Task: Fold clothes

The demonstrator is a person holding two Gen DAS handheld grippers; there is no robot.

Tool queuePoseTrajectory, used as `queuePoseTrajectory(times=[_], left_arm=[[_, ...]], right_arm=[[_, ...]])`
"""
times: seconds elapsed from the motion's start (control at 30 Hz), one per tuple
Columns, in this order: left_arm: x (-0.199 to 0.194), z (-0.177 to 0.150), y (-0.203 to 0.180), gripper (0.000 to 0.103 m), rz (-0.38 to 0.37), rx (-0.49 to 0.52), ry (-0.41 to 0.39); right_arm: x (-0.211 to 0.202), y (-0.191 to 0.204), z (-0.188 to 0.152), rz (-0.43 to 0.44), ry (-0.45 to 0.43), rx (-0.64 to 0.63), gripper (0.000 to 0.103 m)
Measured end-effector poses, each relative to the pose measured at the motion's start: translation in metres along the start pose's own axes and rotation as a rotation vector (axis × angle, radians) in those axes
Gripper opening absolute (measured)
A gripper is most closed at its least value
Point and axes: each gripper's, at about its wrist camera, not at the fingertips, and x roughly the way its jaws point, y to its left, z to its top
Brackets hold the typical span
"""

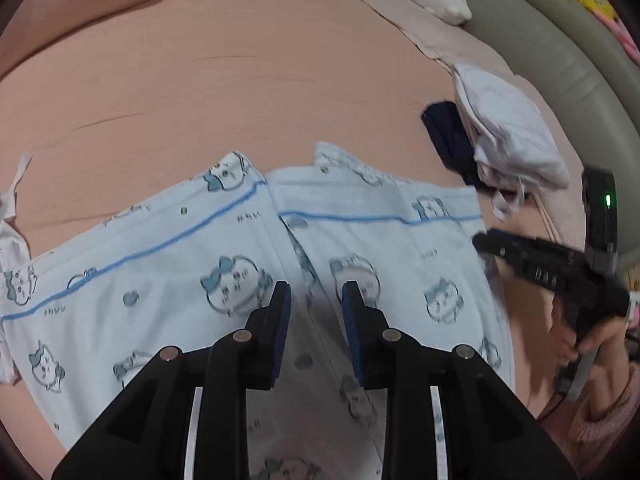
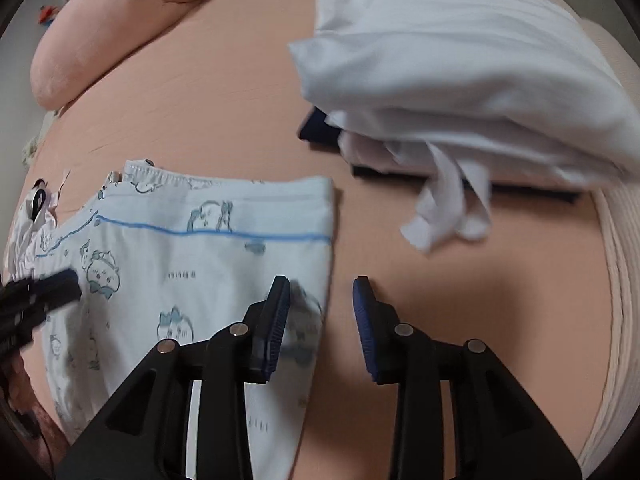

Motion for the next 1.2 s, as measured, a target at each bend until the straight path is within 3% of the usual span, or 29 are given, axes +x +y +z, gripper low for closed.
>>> queuePoseTrajectory(times=[0.07,0.13,0.27,0.33,0.4,0.5,0.6,0.7,0.8,0.87,0.9,0.93,1.03,1.13,1.2], left_arm=[[0.001,0.005,0.005,0.03,0.009,-0.015,-0.008],[0.003,0.006,0.008,0.03,0.014,-0.015,-0.021],[0.007,0.009,0.013,0.03,-0.014,-0.017,-0.055],[0.013,0.016,0.014,0.03,-0.038,-0.008,-0.056],[0.02,0.023,0.011,0.03,-0.052,0.001,-0.033],[0.024,0.025,0.007,0.03,-0.021,-0.008,-0.027],[0.021,0.023,0.007,0.037,0.025,-0.03,-0.055],[0.017,0.02,0.014,0.039,0.033,-0.057,-0.087],[0.029,0.027,0.015,0.038,0.009,-0.049,-0.049],[0.032,0.032,0.011,0.037,0.011,-0.03,-0.049],[0.033,0.035,0.008,0.037,0.013,-0.02,-0.054],[0.032,0.037,0.005,0.036,0.01,-0.01,-0.06],[0.022,0.037,-0.007,0.035,-0.049,0.035,-0.089],[0.015,0.036,-0.022,0.034,-0.157,0.103,-0.096],[0.015,0.035,-0.032,0.036,-0.158,0.151,-0.096]], right_arm=[[0.007,0.007,-0.002,-0.029,-0.011,-0.054,0.033],[0.008,0.018,-0.005,-0.116,-0.023,-0.129,0.03],[0.004,0.01,-0.015,-0.305,-0.038,-0.131,0.03],[0.0,0.003,-0.022,-0.348,-0.04,-0.137,0.03],[-0.011,-0.004,-0.024,-0.278,-0.056,-0.085,0.03],[-0.019,-0.013,-0.014,-0.076,-0.093,0.016,0.032],[-0.004,-0.005,-0.001,0.067,-0.043,0.024,0.042],[0.013,0.007,0.002,0.004,-0.035,-0.019,0.046],[0.017,0.016,0.002,-0.04,-0.066,-0.057,0.046],[0.018,0.021,0.002,-0.045,-0.082,-0.068,0.03],[0.018,0.022,0.002,-0.034,-0.085,-0.072,0.009],[0.016,0.023,0.001,-0.02,-0.088,-0.069,0.003],[0.003,0.021,-0.001,-0.037,-0.11,-0.065,0.002],[-0.016,0.003,-0.009,-0.079,-0.12,-0.021,0.001],[-0.022,-0.012,-0.019,-0.128,-0.097,0.014,0.002]])
